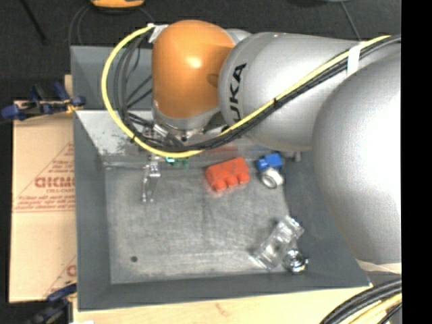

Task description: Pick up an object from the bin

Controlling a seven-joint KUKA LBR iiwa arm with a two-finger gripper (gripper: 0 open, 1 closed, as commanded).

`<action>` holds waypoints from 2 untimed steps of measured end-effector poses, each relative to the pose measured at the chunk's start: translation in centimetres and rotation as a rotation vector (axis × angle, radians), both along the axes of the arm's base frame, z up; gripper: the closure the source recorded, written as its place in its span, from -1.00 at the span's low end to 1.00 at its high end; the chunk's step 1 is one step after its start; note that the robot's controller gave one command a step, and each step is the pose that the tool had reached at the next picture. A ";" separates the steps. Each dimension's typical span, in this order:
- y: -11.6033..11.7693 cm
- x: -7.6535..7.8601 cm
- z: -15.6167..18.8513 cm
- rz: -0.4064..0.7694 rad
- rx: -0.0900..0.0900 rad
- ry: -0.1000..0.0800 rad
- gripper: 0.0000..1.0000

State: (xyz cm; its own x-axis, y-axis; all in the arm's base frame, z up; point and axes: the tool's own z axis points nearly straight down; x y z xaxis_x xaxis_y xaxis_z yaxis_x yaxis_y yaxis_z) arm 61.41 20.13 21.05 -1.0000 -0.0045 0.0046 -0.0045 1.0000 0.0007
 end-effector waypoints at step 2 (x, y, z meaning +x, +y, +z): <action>-7.0 -0.2 -13.5 0.101 0.005 -0.022 -1.00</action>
Offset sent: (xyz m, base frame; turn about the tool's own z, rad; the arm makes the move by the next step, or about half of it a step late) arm 0.0194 -0.0430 -0.1284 -0.0954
